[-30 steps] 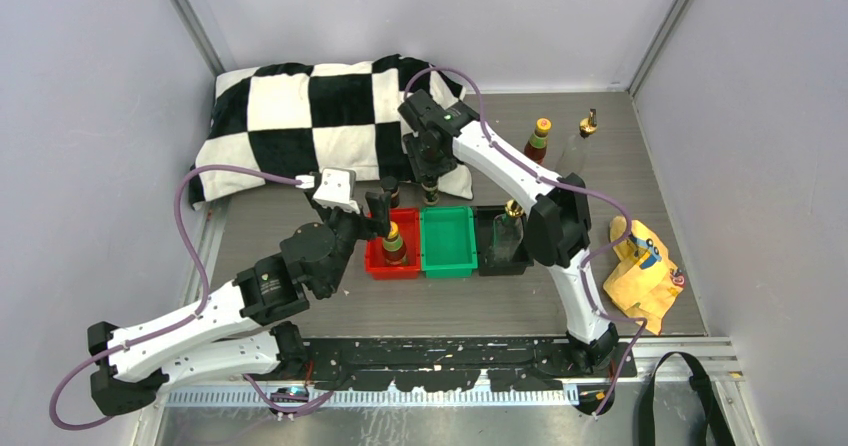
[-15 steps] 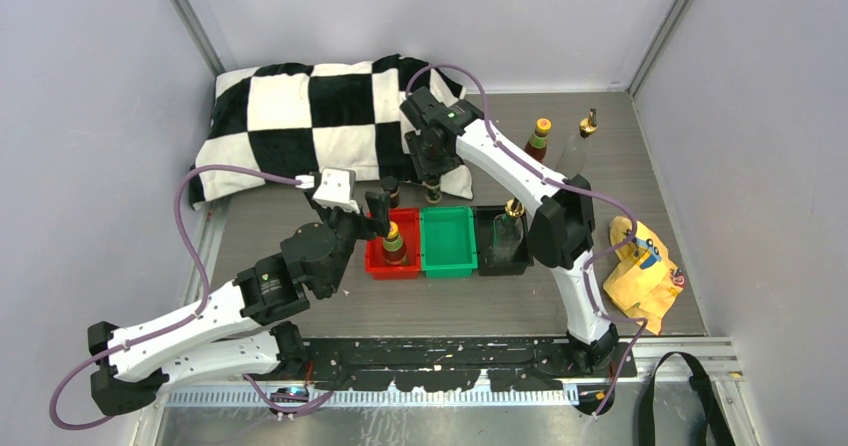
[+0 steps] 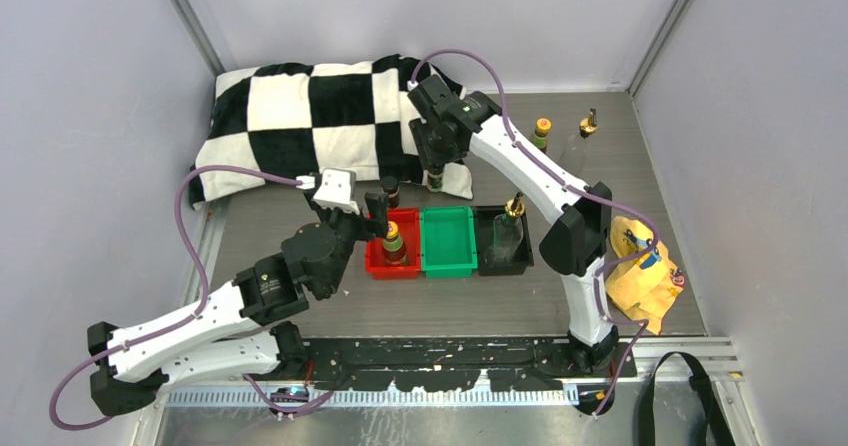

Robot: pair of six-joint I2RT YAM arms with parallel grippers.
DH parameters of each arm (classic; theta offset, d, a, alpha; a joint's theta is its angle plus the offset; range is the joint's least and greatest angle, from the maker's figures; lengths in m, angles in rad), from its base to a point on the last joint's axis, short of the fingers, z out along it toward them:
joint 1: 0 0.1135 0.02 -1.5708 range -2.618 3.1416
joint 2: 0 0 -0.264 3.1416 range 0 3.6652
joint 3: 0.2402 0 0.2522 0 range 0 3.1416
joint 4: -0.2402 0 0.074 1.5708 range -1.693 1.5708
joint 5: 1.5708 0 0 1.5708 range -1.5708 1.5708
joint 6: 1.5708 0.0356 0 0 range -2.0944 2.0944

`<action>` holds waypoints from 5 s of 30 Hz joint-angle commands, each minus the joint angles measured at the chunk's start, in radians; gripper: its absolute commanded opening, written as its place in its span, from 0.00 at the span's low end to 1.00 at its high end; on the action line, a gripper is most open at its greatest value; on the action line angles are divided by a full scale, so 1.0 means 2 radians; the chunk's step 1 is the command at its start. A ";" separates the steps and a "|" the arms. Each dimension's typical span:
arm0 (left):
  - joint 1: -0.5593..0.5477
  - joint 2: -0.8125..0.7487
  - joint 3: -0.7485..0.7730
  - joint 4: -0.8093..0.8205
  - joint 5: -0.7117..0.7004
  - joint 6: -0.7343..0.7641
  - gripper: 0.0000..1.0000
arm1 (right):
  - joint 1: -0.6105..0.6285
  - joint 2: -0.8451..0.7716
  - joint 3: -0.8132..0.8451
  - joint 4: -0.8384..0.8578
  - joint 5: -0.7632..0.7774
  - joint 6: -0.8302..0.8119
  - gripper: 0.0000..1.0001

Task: Organize the condiment bottles
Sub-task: Pick up the bottle from the center of the board, then place the bottle in the storage box.

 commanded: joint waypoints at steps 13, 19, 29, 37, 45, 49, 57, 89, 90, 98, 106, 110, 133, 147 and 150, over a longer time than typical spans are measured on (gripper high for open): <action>-0.001 -0.022 0.019 -0.025 -0.013 -0.019 0.70 | 0.028 -0.099 -0.026 -0.004 0.026 -0.006 0.01; -0.001 -0.035 0.015 -0.032 -0.015 -0.023 0.70 | 0.047 -0.133 -0.076 0.007 0.039 -0.002 0.01; -0.001 -0.039 0.011 -0.035 -0.011 -0.035 0.70 | 0.069 -0.198 -0.163 0.025 0.056 0.011 0.01; -0.001 -0.037 0.004 -0.034 -0.013 -0.045 0.69 | 0.089 -0.236 -0.229 0.043 0.063 0.021 0.01; -0.001 -0.041 -0.008 -0.020 -0.016 -0.049 0.69 | 0.101 -0.268 -0.293 0.075 0.060 0.030 0.01; -0.001 -0.046 -0.014 -0.001 -0.011 -0.037 0.70 | 0.106 -0.279 -0.314 0.087 0.055 0.033 0.01; -0.001 -0.056 -0.008 0.025 -0.014 -0.001 0.82 | 0.115 -0.287 -0.335 0.099 0.053 0.030 0.01; -0.001 -0.078 0.034 -0.016 -0.046 0.042 1.00 | 0.132 -0.272 -0.346 0.114 0.041 0.024 0.01; -0.002 -0.078 0.034 -0.016 -0.046 0.042 1.00 | 0.133 -0.272 -0.346 0.113 0.042 0.024 0.01; -0.002 -0.084 0.030 -0.018 -0.043 0.035 1.00 | 0.135 -0.268 -0.354 0.113 0.044 0.025 0.01; -0.002 -0.086 0.026 -0.022 -0.043 0.030 1.00 | 0.135 -0.261 -0.369 0.120 0.041 0.027 0.01; -0.001 -0.086 0.025 -0.022 -0.043 0.031 1.00 | 0.135 -0.259 -0.374 0.124 0.039 0.028 0.01; -0.001 -0.087 0.023 -0.022 -0.039 0.027 1.00 | 0.135 -0.246 -0.390 0.138 0.031 0.029 0.01; -0.001 -0.084 0.021 -0.022 -0.038 0.024 1.00 | 0.134 -0.245 -0.411 0.155 0.023 0.033 0.01; -0.001 -0.083 0.021 -0.022 -0.037 0.023 1.00 | 0.135 -0.245 -0.415 0.158 0.022 0.035 0.01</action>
